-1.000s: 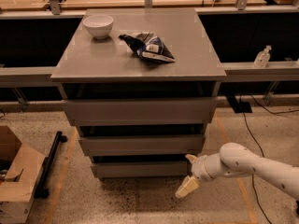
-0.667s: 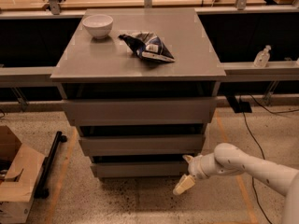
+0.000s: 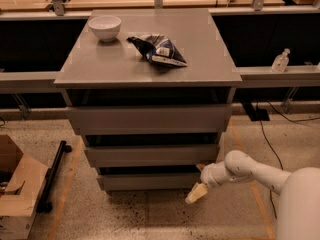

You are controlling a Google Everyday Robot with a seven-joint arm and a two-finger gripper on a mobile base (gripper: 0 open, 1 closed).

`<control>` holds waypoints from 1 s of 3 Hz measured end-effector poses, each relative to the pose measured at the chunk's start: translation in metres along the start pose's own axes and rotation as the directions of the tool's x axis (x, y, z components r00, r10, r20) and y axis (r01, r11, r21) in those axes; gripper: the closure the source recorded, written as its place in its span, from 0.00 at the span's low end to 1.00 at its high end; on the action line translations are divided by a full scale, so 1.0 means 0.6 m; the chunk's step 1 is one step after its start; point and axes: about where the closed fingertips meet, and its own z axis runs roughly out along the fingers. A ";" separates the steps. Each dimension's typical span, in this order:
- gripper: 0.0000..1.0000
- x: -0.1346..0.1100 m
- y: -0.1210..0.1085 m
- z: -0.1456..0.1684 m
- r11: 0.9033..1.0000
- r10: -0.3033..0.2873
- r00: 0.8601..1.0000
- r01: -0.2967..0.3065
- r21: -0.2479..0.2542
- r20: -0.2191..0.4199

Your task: Open bottom drawer

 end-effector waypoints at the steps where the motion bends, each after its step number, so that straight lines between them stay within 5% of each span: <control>1: 0.00 0.023 0.016 0.024 1.000 0.020 0.999 -0.020 0.001 -0.031; 3: 0.00 0.088 0.002 0.088 0.997 0.067 0.988 -0.061 0.044 -0.140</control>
Offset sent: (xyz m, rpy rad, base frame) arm -0.0147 -0.0042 -0.0843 -0.1981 0.0850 -0.0665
